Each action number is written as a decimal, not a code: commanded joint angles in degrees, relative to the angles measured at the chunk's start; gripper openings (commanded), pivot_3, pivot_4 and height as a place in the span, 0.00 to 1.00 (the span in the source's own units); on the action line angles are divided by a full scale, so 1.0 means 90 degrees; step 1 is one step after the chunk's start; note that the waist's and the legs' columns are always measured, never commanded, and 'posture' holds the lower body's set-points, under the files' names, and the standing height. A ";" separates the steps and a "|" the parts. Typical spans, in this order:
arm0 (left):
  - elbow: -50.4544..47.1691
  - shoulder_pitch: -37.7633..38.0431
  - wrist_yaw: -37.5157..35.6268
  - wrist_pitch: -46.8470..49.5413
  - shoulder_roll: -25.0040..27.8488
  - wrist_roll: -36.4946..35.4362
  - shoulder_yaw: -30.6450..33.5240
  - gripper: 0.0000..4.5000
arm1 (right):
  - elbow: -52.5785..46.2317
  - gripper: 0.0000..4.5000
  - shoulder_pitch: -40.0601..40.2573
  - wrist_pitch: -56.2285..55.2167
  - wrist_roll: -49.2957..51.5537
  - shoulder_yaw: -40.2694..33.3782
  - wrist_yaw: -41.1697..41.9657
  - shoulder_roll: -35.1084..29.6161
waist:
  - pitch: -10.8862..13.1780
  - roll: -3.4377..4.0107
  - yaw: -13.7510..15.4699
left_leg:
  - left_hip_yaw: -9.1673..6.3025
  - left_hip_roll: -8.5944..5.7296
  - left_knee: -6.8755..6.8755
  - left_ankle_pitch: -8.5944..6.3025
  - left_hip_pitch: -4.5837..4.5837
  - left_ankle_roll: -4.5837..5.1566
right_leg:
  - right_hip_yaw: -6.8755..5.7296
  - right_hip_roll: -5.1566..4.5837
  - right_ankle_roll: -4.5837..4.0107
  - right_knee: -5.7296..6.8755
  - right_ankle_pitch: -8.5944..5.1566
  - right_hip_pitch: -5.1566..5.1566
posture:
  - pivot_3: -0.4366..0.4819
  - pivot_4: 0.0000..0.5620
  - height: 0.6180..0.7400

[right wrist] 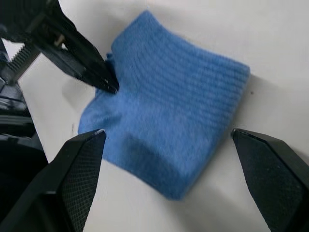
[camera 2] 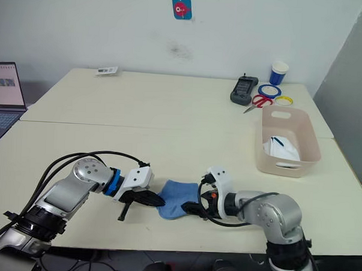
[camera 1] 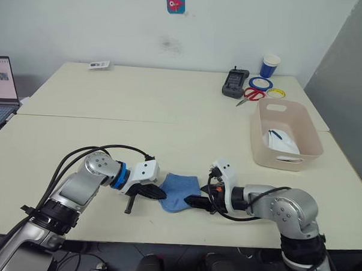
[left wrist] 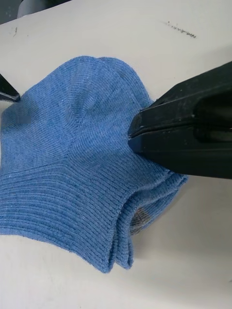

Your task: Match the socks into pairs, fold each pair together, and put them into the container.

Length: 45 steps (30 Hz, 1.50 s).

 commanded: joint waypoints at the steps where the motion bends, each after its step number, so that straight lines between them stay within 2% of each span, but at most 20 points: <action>1: -0.0007 0.0138 -0.0003 0.0119 0.0088 0.0203 -0.0162 0.00 | 0.0361 1.00 -0.0147 0.0154 0.0083 -0.0112 -0.0087 0.0289 | 0.0000 0.0000 -0.0001 | 0.0000 0.0000 0.0000 0.0000 0.0000 0.0000 | 0.0000 0.0000 0.0000 0.0000 0.0000 0.0000 | 0.48 0.27 0.93; 10: 0.0049 0.0049 -0.0090 0.0174 0.0142 0.0208 -0.0127 0.00 | 0.1226 1.00 -0.0456 -0.0213 0.0185 -0.0321 -0.0026 0.1166 | -0.0004 0.0001 -0.0099 | 0.0000 0.0001 0.0000 0.0000 0.0007 0.0001 | 0.0002 0.0001 0.0000 0.0014 0.0000 0.0000 | 0.48 0.27 0.93; 18: 0.0118 -0.0006 -0.0131 0.0154 0.0145 0.0208 -0.0108 0.00 | 0.1289 1.00 -0.0406 -0.0278 0.0323 -0.0199 0.0187 0.1232 | -0.0003 0.0002 -0.0099 | 0.0002 0.0001 -0.0001 0.0001 0.0007 0.0002 | 0.0006 0.0001 0.0000 0.0017 0.0000 -0.0004 | 0.48 0.27 0.93; 22: 0.0114 0.0009 -0.0109 0.0218 0.0125 0.0171 -0.0062 0.00 | 0.1246 0.80 -0.0341 -0.0336 0.0350 -0.0238 0.0137 0.1270 | -0.0002 0.0003 -0.0099 | 0.0000 0.0002 -0.0002 0.0001 0.0005 0.0002 | 0.0002 0.0002 -0.0004 0.0017 -0.0002 -0.0005 | 0.48 0.27 0.93; 32: -0.0608 0.0653 0.0118 0.0664 0.0113 -0.0615 0.0583 0.00 | 0.0754 0.02 -0.0059 -0.0477 0.0337 -0.0125 0.0038 0.0927 | 0.0000 0.0003 -0.0097 | -0.0004 0.0004 -0.0002 0.0001 -0.0001 0.0002 | 0.0005 -0.0001 -0.0005 0.0016 -0.0003 -0.0010 | 0.48 0.27 0.93; 38: -0.0841 0.0614 0.0166 0.1335 0.0127 -0.1147 0.0848 0.00 | 0.0276 0.01 0.0105 -0.0503 0.0423 -0.0342 0.0059 0.0518 | 0.0005 0.0004 -0.0093 | -0.0004 -0.0001 -0.0002 0.0001 -0.0005 0.0002 | 0.0001 -0.0003 -0.0005 0.0013 -0.0004 -0.0011 | 0.48 0.27 0.93; 40: -0.0944 0.0522 0.0079 0.1721 0.0256 -0.1371 0.0910 0.00 | -0.0216 0.01 0.0299 -0.0578 0.0413 -0.0288 0.0097 0.0143 | 0.0008 0.0004 -0.0093 | -0.0004 -0.0001 -0.0002 0.0001 -0.0010 0.0001 | -0.0001 -0.0003 -0.0005 0.0007 -0.0004 -0.0011 | 0.48 0.27 0.93; 43: -0.1049 0.0130 0.0212 0.2067 0.0122 -0.1759 0.1199 0.13 | -0.1096 0.00 0.0659 -0.0436 0.0681 -0.0716 0.0103 -0.0194 | 0.0020 0.0000 -0.0067 | -0.0005 -0.0002 -0.0003 0.0001 -0.0016 0.0001 | -0.0002 -0.0003 -0.0005 -0.0002 -0.0004 -0.0013 | 0.48 0.27 0.93; 45: -0.1064 -0.0176 0.0371 0.2205 -0.0062 -0.1964 0.1361 0.27 | -0.1572 0.00 0.0864 -0.0376 0.0830 -0.0987 0.0077 -0.0389 | 0.0025 -0.0001 -0.0026 | -0.0007 -0.0004 -0.0003 0.0001 -0.0022 0.0001 | -0.0010 -0.0005 -0.0005 -0.0004 -0.0004 -0.0013 | 0.48 0.27 0.93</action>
